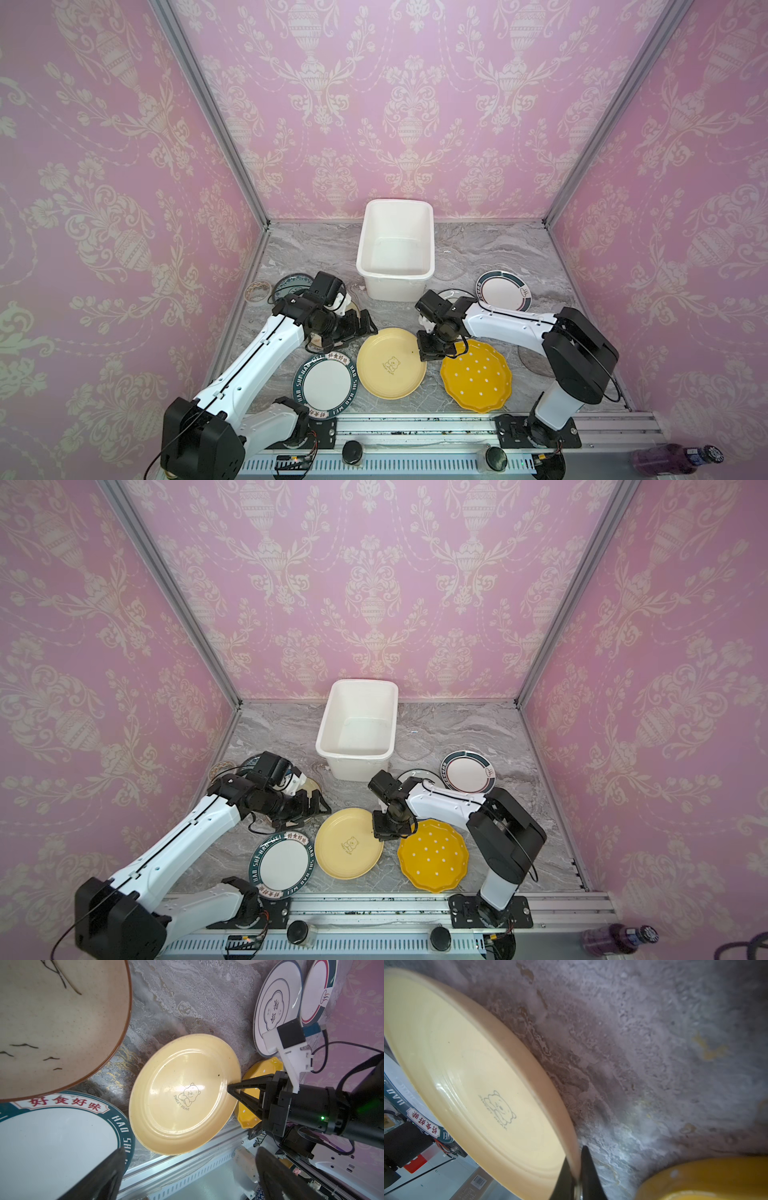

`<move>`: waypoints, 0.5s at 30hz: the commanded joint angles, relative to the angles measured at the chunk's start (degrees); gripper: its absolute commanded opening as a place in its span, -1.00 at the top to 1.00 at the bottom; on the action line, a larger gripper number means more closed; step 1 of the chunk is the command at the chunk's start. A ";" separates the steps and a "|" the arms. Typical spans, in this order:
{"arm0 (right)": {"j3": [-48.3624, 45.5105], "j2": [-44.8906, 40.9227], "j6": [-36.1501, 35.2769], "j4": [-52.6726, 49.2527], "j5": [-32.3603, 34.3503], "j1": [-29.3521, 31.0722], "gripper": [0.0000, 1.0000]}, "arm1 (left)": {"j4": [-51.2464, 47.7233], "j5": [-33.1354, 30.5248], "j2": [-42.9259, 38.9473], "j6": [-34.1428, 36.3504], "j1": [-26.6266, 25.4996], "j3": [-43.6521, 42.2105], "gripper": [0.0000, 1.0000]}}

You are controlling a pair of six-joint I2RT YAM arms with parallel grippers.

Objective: Place the plates into the plastic bin on the countertop
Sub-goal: 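Lift the yellow bear plate with the right gripper and carry it over the bin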

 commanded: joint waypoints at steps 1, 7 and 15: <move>1.78 -3.55 -0.21 -6.06 3.20 0.72 1.00 | -0.97 -0.78 -2.07 -1.13 -0.39 1.53 -0.99; 5.67 -10.46 0.08 -13.95 5.14 0.74 1.00 | -2.46 -6.07 -5.28 -2.77 -0.35 7.73 -0.99; 17.51 -14.93 -4.64 -24.01 3.00 0.46 1.00 | 6.13 -17.51 -9.37 -10.65 -0.26 14.18 -0.99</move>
